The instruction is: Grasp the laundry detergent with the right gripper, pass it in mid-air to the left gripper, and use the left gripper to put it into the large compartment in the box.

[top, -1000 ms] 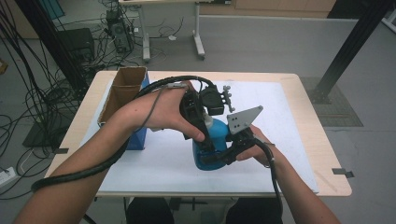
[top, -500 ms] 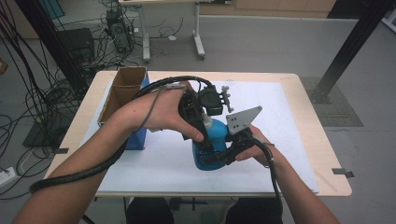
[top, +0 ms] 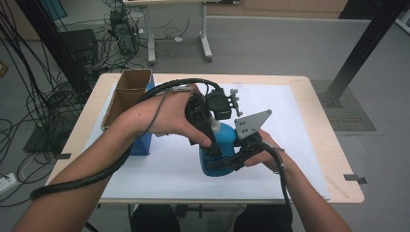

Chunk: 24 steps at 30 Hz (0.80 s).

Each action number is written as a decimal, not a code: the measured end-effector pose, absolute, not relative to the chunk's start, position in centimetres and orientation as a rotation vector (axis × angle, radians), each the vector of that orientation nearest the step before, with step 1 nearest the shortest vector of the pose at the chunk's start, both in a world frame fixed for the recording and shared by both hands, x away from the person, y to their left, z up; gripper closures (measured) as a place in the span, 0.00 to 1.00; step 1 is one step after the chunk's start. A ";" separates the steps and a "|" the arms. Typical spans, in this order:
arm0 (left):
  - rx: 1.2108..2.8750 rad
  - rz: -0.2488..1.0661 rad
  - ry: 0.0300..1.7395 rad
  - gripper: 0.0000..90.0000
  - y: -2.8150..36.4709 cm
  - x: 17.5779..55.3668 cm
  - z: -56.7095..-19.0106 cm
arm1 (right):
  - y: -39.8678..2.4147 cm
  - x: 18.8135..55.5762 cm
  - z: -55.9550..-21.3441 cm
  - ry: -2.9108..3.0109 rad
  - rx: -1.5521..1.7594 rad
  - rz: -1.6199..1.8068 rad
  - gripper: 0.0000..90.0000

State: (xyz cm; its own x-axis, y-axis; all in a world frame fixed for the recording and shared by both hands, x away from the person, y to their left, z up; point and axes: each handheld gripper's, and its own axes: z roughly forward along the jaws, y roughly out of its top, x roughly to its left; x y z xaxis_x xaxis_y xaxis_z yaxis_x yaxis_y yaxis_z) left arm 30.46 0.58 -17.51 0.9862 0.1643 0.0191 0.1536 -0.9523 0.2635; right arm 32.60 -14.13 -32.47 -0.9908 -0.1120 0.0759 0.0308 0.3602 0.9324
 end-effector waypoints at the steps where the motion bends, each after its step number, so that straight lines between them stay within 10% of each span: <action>1: 2.868 0.058 0.231 0.13 0.6 30.5 -17.5 | -14.1 32.6 -32.5 -2.485 0.075 -1.708 0.48; 24: 2.868 0.073 0.205 0.14 0.2 30.3 -17.3 | -14.1 32.6 -32.5 -2.489 0.068 -1.704 0.48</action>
